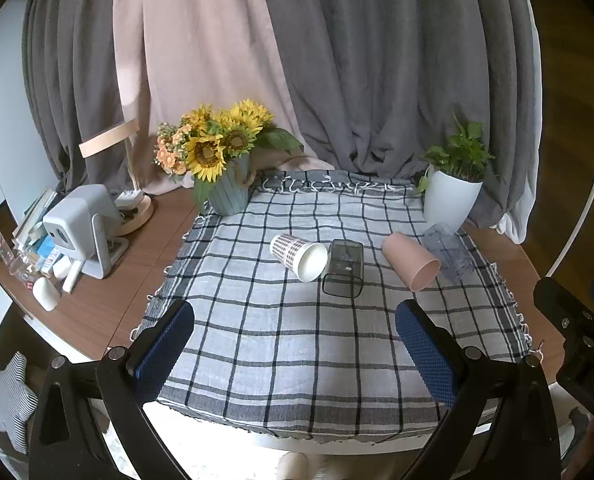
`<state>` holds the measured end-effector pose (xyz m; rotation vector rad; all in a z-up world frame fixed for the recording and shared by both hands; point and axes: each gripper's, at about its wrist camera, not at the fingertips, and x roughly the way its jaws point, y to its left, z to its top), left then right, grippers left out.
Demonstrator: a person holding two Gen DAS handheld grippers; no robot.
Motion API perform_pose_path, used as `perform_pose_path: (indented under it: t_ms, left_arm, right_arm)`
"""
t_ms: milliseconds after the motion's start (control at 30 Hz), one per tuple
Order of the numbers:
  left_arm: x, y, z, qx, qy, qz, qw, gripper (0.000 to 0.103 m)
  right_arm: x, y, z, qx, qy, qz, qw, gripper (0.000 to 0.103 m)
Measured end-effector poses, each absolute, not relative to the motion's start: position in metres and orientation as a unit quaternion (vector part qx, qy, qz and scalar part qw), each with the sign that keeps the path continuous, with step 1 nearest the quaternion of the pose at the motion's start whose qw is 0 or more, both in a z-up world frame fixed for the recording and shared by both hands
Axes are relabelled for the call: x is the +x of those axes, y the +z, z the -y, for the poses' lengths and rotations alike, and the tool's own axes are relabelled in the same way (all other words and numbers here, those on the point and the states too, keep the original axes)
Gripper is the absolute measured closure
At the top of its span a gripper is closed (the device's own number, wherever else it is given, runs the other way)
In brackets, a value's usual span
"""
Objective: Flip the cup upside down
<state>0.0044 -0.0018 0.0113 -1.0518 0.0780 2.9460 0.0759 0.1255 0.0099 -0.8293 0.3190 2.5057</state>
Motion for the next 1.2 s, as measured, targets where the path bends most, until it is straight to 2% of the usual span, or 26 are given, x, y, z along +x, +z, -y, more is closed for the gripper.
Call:
perform_pose_path:
  t_ms: [1200]
  left_arm:
    - [0.0003,0.0099,0.0008,-0.339,0.940,-0.028,0.024,0.000]
  right_arm:
    - [0.0714,0.0111,-0.1247,-0.301,0.917,-0.111,0.238,0.009]
